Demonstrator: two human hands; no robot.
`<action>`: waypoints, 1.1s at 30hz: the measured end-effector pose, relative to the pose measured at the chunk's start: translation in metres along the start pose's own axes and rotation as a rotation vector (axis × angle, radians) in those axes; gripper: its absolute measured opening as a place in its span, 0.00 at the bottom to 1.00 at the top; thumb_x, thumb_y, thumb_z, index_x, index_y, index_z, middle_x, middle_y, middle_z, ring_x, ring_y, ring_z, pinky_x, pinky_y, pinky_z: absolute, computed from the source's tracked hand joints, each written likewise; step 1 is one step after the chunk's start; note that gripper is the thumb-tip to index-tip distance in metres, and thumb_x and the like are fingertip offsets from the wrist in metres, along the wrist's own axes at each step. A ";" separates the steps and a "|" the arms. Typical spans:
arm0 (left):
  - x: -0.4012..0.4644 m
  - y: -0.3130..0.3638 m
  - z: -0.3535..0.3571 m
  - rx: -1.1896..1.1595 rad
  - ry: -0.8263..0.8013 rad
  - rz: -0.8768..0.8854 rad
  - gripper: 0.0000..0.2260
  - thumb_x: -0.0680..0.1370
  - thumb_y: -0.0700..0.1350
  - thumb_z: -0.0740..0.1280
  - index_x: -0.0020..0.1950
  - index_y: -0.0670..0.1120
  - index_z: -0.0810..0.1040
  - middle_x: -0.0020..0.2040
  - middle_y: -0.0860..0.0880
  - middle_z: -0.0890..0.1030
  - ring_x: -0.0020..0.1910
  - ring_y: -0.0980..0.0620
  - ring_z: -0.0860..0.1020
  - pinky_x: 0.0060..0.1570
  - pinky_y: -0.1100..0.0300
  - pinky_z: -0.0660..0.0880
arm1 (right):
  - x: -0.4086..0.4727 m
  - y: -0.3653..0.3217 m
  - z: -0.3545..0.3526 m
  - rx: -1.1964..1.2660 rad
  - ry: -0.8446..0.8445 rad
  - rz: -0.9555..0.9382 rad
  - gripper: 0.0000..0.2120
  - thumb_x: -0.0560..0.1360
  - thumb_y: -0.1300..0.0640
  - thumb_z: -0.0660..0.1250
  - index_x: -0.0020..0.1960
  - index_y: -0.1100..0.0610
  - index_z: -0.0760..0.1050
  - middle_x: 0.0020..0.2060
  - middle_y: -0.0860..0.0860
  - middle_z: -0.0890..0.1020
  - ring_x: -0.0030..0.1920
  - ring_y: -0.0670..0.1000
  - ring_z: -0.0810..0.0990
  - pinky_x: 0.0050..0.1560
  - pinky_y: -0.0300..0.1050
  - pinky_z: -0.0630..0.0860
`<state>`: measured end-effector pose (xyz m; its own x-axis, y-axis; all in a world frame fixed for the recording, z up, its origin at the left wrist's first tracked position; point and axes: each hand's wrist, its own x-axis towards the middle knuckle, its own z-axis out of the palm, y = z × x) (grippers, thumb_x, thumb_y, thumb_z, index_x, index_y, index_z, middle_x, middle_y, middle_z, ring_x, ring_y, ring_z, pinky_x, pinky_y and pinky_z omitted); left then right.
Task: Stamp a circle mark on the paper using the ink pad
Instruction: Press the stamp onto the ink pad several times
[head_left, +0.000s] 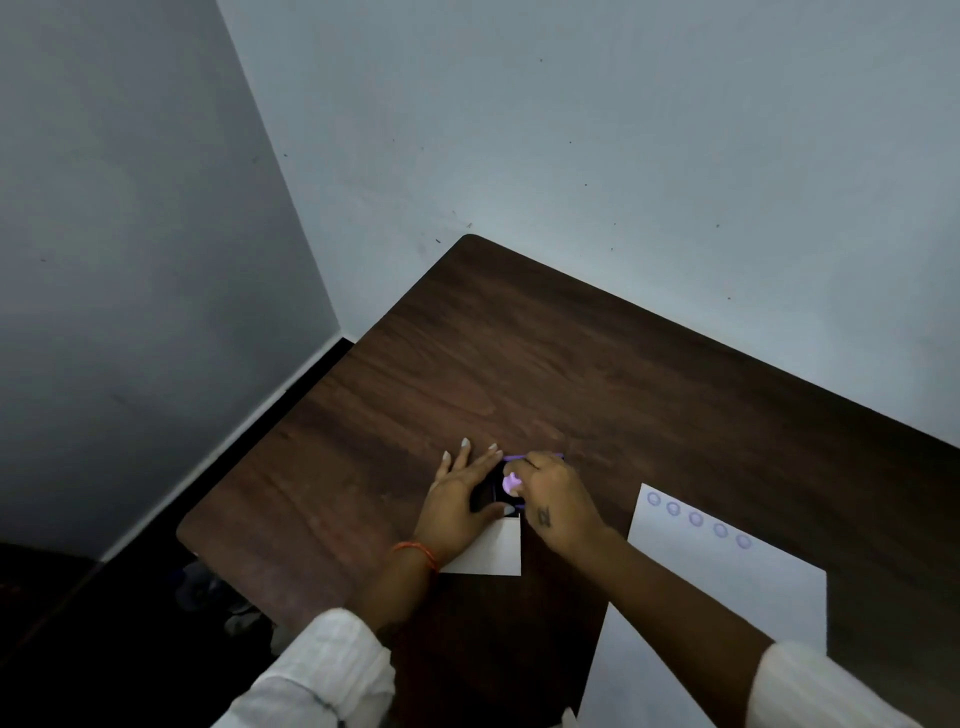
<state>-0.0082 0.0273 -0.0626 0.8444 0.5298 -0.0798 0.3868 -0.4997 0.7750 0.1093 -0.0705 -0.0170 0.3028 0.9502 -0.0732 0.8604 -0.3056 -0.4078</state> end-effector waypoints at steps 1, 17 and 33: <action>0.000 0.000 0.000 -0.003 -0.002 -0.002 0.30 0.73 0.48 0.69 0.72 0.51 0.61 0.75 0.51 0.61 0.74 0.53 0.47 0.72 0.56 0.40 | 0.001 -0.002 -0.002 0.084 0.017 0.053 0.08 0.70 0.69 0.64 0.46 0.64 0.79 0.44 0.61 0.82 0.44 0.57 0.80 0.46 0.50 0.77; 0.003 -0.003 0.001 -0.042 0.007 0.002 0.30 0.72 0.48 0.70 0.71 0.53 0.62 0.74 0.50 0.63 0.75 0.51 0.48 0.71 0.57 0.40 | 0.021 -0.009 -0.023 -0.148 -0.171 -0.031 0.13 0.75 0.66 0.58 0.58 0.66 0.72 0.55 0.63 0.77 0.57 0.61 0.73 0.56 0.51 0.70; 0.001 -0.001 -0.003 -0.051 -0.009 -0.008 0.31 0.71 0.50 0.70 0.71 0.51 0.62 0.74 0.50 0.63 0.75 0.50 0.49 0.74 0.53 0.41 | -0.008 -0.006 -0.029 0.149 -0.164 0.266 0.10 0.76 0.60 0.62 0.53 0.63 0.76 0.49 0.60 0.80 0.52 0.57 0.78 0.55 0.50 0.75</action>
<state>-0.0083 0.0303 -0.0619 0.8446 0.5276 -0.0912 0.3741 -0.4598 0.8054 0.1131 -0.0783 0.0122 0.4283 0.8390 -0.3357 0.6870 -0.5436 -0.4822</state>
